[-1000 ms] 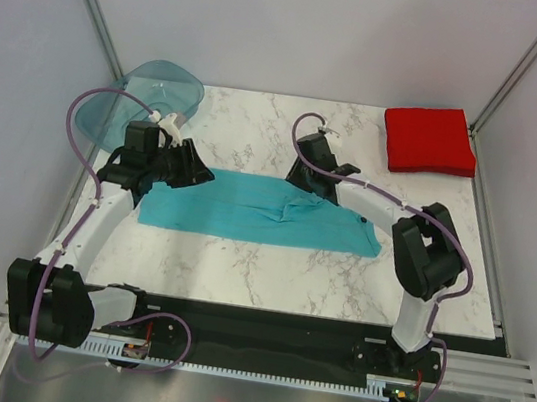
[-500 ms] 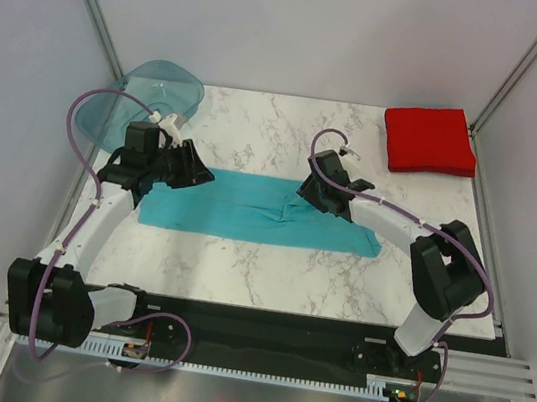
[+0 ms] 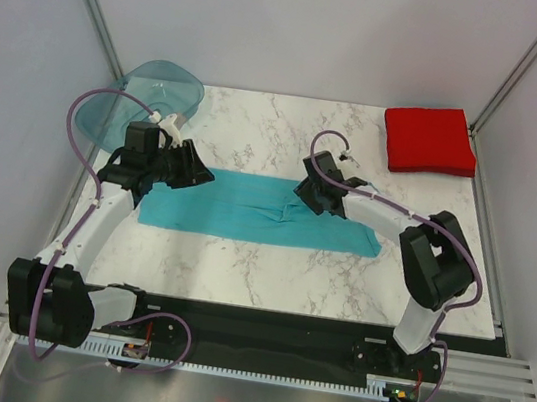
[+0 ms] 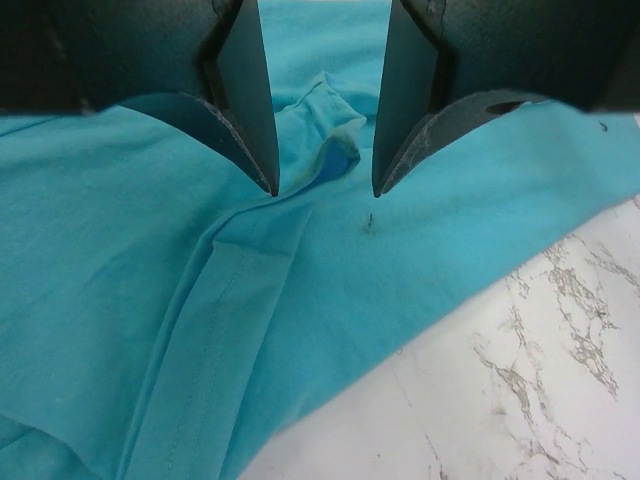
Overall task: Fold and stack the t-shirts
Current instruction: Fold the tshirt
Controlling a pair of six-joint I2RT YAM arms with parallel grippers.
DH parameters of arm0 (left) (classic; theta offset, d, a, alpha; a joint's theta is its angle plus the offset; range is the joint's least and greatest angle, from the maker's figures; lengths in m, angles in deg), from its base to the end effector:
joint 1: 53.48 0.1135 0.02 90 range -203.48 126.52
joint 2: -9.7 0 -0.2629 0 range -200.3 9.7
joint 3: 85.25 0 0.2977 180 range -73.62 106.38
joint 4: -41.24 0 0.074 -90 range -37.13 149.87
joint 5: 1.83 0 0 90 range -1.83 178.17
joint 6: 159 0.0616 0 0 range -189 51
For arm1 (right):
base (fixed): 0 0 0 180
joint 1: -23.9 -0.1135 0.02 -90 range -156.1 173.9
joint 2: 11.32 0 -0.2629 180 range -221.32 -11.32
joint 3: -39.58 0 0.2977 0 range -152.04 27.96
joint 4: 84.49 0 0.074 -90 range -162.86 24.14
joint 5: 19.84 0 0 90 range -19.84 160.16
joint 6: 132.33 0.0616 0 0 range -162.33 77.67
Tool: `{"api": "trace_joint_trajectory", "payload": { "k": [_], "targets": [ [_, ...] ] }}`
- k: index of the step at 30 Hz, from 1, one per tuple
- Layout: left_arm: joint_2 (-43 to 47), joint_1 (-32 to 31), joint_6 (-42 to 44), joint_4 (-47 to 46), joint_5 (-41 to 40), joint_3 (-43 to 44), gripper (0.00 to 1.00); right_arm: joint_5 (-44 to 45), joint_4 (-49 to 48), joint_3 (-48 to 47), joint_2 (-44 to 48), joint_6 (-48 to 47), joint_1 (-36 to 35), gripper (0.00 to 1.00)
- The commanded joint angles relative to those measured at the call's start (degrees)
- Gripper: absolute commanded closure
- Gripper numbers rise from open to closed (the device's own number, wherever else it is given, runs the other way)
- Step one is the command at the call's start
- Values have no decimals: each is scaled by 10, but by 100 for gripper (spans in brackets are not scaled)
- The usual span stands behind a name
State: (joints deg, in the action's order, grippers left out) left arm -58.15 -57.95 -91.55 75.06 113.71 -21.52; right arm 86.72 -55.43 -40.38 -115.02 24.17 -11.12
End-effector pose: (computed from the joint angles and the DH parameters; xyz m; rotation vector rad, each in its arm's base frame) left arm 0.3170 -0.0514 0.2559 -0.1075 2.2598 -0.7521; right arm 0.3665 0.2354 0.1431 0.7906 2.3569 0.4186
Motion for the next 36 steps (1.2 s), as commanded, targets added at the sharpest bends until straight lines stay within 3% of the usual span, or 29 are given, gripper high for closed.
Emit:
{"api": "trace_joint_trajectory", "payload": {
  "k": [1,5,6,9,14,23,26,27,30,33,36],
  "targets": [
    [7,3,26,-16,-7,1,55,6,1,-32,-9,27,0,53],
    [6,3,27,-16,-6,1,55,14,1,-55,-24,-2,0,73],
    [6,3,26,-17,-6,1,55,15,1,-64,-26,-8,0,83],
    [5,3,25,-16,-6,1,55,5,1,-78,-42,-23,-1,92],
    [4,3,26,-16,-8,1,55,-11,-14,-100,-69,-52,-7,98],
    [-1,3,27,-17,-7,0,55,-49,-51,-145,-113,-135,-22,93],
    [-2,3,26,-16,-8,0,55,-69,-43,-166,-127,-154,-27,86],
    [-3,3,27,-16,-8,0,55,-67,-39,-167,-127,-156,-27,75],
    [-7,3,28,-15,-8,-1,55,-39,-23,-165,-112,-165,-28,63],
    [-13,3,28,-16,-8,-2,55,1,7,-163,-82,-181,-26,58],
    [-25,3,24,-17,-4,-2,55,26,42,-144,-51,-179,-19,60]
  ]
}}
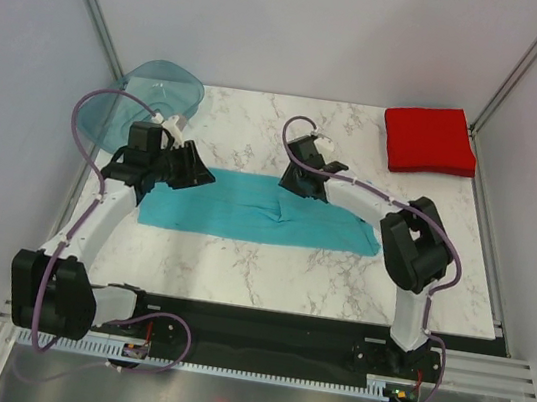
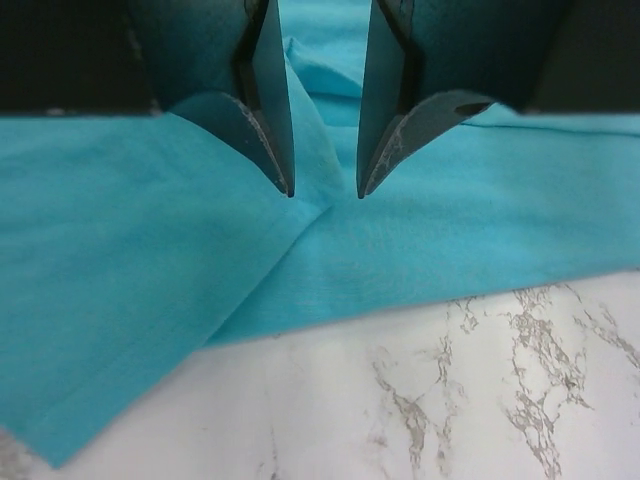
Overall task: Fold and stack the t-shirts
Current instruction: Fold the tshirt
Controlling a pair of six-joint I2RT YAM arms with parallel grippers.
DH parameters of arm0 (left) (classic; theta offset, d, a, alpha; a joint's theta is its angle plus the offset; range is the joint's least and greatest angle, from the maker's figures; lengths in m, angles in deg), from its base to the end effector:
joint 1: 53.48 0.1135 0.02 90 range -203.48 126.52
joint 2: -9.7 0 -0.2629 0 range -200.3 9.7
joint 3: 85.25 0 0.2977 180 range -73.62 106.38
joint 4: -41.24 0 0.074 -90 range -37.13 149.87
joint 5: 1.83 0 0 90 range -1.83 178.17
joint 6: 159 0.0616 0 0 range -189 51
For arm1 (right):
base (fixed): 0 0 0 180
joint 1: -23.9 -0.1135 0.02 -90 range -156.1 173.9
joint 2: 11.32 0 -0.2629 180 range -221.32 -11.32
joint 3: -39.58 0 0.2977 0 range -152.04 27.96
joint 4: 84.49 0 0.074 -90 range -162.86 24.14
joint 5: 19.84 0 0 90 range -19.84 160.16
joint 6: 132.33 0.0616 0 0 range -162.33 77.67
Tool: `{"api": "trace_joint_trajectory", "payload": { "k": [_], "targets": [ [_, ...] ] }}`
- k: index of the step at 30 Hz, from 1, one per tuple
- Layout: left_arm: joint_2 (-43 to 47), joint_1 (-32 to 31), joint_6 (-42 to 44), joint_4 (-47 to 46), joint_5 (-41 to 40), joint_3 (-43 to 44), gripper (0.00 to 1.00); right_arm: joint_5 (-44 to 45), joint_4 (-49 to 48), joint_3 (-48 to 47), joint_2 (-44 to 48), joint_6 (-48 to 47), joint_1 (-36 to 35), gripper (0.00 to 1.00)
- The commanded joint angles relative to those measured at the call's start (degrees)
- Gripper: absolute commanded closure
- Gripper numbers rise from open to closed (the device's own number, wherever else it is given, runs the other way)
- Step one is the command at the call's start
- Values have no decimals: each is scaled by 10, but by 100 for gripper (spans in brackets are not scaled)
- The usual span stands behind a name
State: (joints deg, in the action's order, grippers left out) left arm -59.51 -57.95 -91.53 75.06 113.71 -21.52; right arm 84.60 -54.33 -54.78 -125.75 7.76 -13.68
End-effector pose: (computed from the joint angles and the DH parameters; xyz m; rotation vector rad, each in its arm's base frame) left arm 0.3202 -0.0517 0.2488 -0.1157 2.2828 -0.7522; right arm 0.4007 0.2890 0.1480 0.3779 2.4189 0.3892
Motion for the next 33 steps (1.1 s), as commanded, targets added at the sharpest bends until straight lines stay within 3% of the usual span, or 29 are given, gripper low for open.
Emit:
{"api": "trace_joint_trajectory", "payload": {
  "k": [1,6,20,27,33],
  "targets": [
    [-30,3,22,-17,3,-1,55,47,35,11,72,-13,14,61],
    [-103,3,-6,-15,28,6,56,39,36,99,100,-24,52,75],
    [-176,44,-205,5,-135,-88,61,33,-38,266,142,-78,153,81],
    [-155,60,-258,28,-226,-123,60,44,-45,289,167,-102,171,81],
    [-44,61,-305,61,-255,-119,60,52,-38,274,183,-101,171,80]
  ]
}}
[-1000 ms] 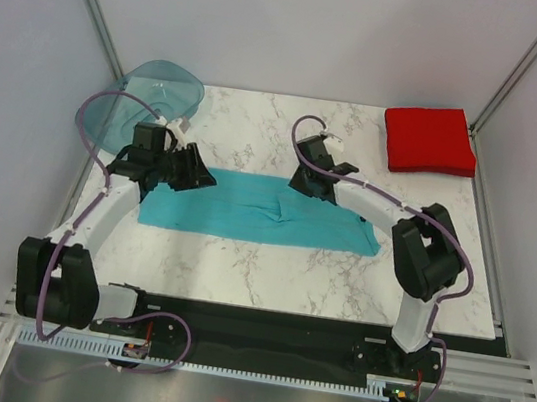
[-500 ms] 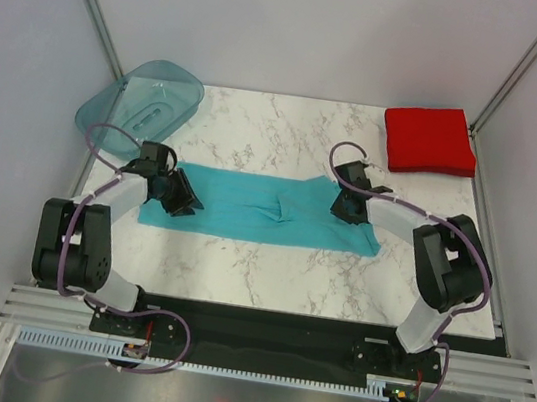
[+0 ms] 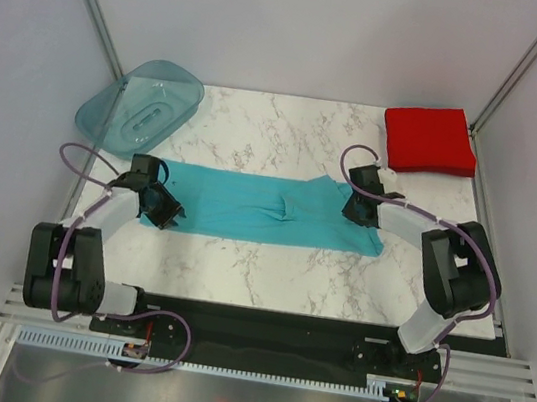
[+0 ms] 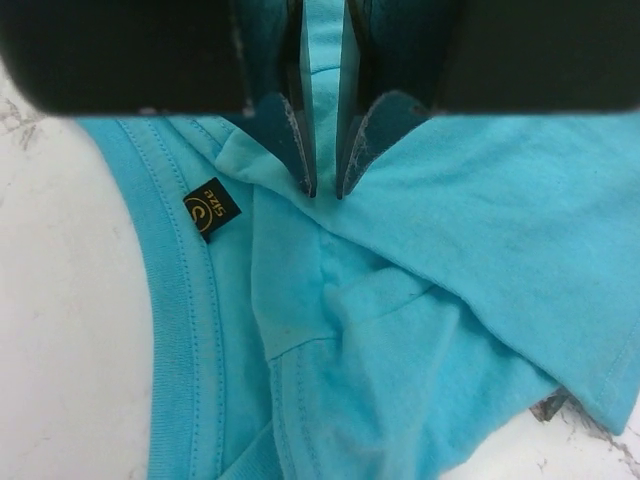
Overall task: Fold and stack the t-shirts
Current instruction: Fold the tshirt
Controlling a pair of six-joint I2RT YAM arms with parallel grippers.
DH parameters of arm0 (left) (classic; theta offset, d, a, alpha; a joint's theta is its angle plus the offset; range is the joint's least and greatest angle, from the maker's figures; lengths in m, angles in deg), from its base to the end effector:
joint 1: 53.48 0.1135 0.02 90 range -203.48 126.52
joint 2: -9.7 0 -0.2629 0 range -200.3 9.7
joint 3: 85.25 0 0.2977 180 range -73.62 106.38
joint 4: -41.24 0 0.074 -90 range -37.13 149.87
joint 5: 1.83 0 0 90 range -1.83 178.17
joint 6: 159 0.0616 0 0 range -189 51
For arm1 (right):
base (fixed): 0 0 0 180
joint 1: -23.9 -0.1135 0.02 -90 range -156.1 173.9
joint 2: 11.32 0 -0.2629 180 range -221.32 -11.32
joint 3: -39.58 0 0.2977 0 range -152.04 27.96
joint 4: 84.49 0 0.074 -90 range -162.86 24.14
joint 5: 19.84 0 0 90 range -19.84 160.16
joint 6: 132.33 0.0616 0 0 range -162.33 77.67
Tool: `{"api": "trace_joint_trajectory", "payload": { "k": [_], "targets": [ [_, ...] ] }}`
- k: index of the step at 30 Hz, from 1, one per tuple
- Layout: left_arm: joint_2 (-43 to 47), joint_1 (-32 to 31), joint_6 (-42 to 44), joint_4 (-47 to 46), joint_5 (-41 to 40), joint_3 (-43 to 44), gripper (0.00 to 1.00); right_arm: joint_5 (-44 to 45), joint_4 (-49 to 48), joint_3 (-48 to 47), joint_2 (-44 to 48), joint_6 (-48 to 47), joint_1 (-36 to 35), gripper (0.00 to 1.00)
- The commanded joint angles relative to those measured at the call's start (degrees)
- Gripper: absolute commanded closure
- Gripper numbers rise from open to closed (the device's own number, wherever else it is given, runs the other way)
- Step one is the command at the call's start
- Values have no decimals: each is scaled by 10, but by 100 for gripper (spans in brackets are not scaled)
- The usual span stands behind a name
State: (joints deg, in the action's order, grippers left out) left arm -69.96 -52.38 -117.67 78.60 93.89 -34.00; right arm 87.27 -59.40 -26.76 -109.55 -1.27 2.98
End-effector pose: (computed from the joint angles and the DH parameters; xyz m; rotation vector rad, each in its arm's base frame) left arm 0.2902 -0.0006 0.1071 -1.1392 2.5265 -0.3666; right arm 0.3640 0.1198 0.1050 0.5466 2.4409 0.0591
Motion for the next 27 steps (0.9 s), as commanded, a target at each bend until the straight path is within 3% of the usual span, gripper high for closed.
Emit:
{"api": "trace_joint_trajectory", "payload": {
  "k": [1,6,12,20,27],
  "targets": [
    [80,5,-44,27,-55,9,59,26,18,-10,22,-6,4,79],
    [128,5,2,31,-48,70,59,26,27,-32,15,53,5,75],
    [87,10,44,30,-24,102,58,-9,16,-61,9,73,-11,76],
    [13,72,-12,31,5,94,63,-5,15,-85,-34,111,-11,76],
    [85,99,20,31,-27,87,62,16,5,-118,-89,55,-2,76]
  ]
}}
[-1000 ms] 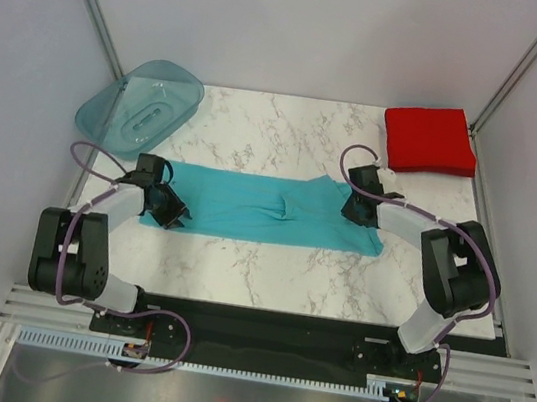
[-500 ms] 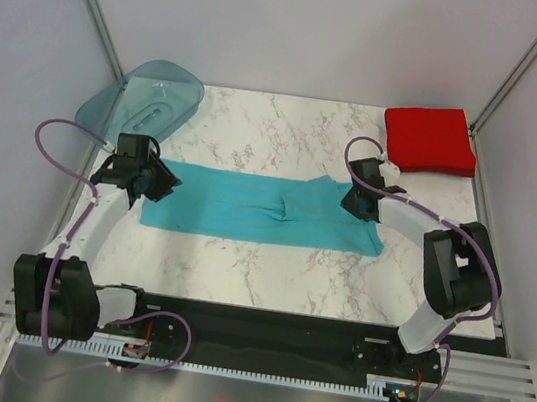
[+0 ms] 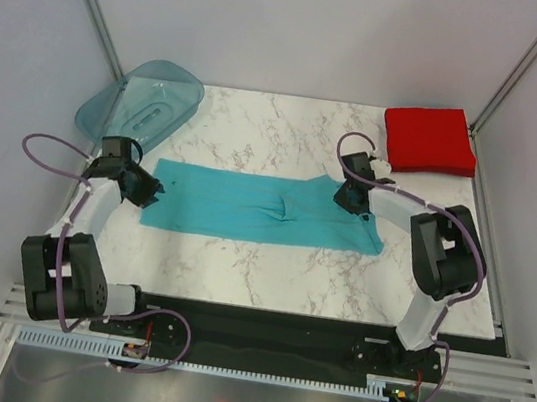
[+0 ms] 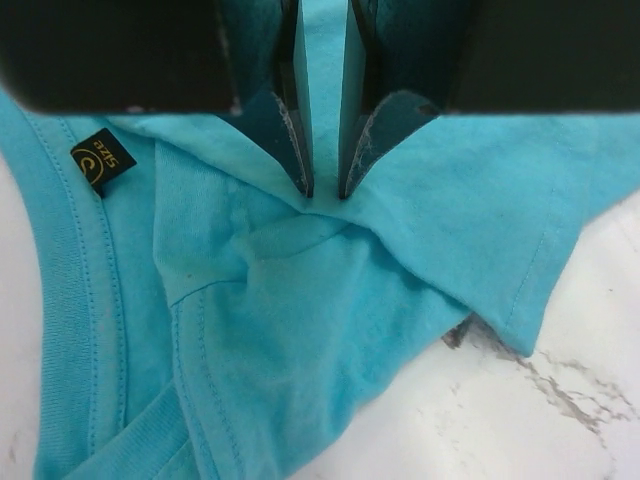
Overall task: Fold and stack the t-shirts
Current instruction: Fold the tshirt
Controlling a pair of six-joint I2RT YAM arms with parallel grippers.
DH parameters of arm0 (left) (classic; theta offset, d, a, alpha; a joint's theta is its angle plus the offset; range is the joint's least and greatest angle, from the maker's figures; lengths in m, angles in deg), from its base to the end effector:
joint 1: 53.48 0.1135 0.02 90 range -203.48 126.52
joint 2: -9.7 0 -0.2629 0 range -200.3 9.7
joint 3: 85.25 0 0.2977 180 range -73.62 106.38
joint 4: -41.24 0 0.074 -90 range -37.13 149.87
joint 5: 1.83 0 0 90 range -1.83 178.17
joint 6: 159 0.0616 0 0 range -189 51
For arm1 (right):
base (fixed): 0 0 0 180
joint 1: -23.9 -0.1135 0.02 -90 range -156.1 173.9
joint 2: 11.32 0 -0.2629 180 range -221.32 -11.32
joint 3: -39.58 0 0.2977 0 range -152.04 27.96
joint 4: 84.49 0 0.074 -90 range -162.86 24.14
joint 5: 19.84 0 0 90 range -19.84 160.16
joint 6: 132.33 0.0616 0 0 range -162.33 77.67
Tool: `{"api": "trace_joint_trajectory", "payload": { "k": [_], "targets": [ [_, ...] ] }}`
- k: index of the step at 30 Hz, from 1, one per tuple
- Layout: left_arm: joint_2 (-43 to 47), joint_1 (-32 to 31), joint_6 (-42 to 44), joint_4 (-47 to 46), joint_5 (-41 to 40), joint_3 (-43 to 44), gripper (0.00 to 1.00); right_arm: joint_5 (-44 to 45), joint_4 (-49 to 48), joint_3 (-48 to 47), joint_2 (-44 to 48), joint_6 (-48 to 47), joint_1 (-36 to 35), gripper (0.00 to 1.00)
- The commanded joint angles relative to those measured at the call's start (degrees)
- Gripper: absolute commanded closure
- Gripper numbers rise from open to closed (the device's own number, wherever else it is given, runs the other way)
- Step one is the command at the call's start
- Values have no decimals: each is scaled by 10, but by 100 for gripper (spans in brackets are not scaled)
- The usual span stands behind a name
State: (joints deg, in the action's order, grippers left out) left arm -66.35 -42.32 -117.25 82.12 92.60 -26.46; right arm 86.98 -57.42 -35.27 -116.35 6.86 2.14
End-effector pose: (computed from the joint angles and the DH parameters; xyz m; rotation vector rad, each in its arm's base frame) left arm 0.3074 0.0558 0.1653 -1.2725 2.2888 -0.3337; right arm 0.3943 0.1382 0.1059 0.7007 2.4114 0.1258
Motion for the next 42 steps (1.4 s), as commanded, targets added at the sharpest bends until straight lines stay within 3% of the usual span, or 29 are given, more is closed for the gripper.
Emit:
{"api": "trace_joint_trajectory", "payload": {
  "k": [1,10,16,21,25,28,31,35,38,42],
  "targets": [
    [56,-3,39,-4,-15,14,63,24,-16,-45,-28,-50,8,76],
    [113,-24,187,-5,53,22,62,29,-22,-191,-147,-178,22,76],
    [104,-86,213,-17,137,28,61,-22,-17,-375,-261,-255,31,76],
    [81,-126,234,-21,195,53,60,-85,-6,-452,-291,-273,32,75],
    [78,-126,248,-21,211,86,60,-83,-1,-426,-231,-234,31,73],
    [97,-125,270,-21,163,87,60,-63,26,-395,-175,-185,28,68],
    [116,-123,283,-21,132,71,60,-47,27,-351,-124,-164,10,70],
    [175,-120,279,-21,74,20,60,-43,26,-303,-83,-129,-71,79],
    [236,-120,265,-21,97,12,60,-30,25,-270,-69,-52,-146,81],
    [301,-120,213,-14,159,42,60,-8,25,-248,-76,69,-247,62]
  ]
}}
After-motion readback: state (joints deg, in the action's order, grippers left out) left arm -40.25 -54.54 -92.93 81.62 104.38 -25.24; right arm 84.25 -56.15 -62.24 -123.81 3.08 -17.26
